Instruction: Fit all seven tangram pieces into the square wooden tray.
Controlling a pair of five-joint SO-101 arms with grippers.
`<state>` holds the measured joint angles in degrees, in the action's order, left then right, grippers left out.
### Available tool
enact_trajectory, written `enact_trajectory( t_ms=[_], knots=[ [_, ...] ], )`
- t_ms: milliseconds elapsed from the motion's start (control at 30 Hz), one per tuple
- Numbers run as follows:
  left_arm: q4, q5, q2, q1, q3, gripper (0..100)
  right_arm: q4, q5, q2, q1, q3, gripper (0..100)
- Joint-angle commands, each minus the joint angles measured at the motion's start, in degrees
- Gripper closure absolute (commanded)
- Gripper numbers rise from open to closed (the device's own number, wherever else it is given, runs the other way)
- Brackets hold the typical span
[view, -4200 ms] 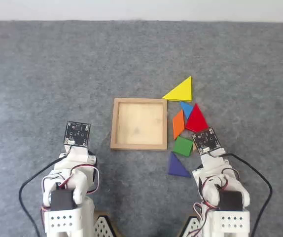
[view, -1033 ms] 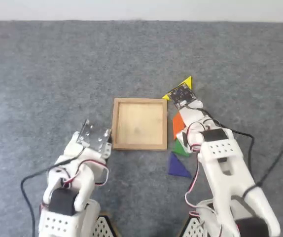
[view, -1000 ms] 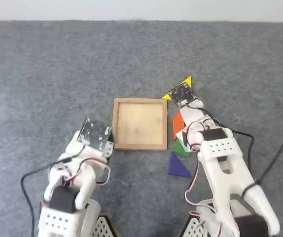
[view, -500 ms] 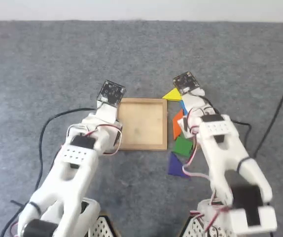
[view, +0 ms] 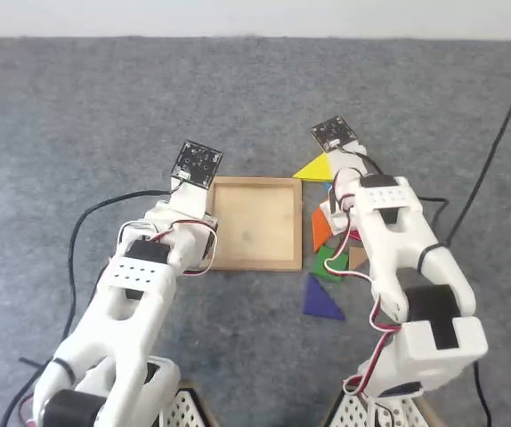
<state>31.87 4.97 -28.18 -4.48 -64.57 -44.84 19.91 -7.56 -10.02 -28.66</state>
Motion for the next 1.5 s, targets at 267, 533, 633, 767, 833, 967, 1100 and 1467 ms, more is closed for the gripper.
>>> enact_trajectory(
  t_ms=[267,533,633,767,833,967,1100,1467],
  knots=[
    [-1.14,0.00,-0.26,0.53,1.98,94,-8.75,3.25,-0.13,-5.32,2.20,68.1],
    [-1.05,-0.35,-0.26,3.60,1.98,94,-6.90,7.21,-1.10,-1.63,2.46,68.1],
    [-1.05,-0.35,-0.26,3.52,1.89,94,-7.43,7.65,-2.51,-0.31,4.48,68.1],
    [-1.05,-0.35,-0.26,3.52,1.89,94,-8.75,7.74,-4.26,-0.13,6.59,68.2],
    [-1.05,-0.35,-0.26,3.52,1.89,94,-9.54,7.82,-5.14,-0.04,7.74,68.2],
    [-1.05,-0.18,-0.26,3.52,1.89,94,-9.54,11.16,-5.23,-0.04,8.26,68.2],
    [-1.05,-0.09,-0.26,3.52,1.89,94,-9.80,12.66,-5.23,0.13,8.26,68.2],
    [-1.05,-0.09,-0.26,3.60,1.89,94,-9.27,13.71,-4.70,2.68,8.70,88.7]
  ],
)
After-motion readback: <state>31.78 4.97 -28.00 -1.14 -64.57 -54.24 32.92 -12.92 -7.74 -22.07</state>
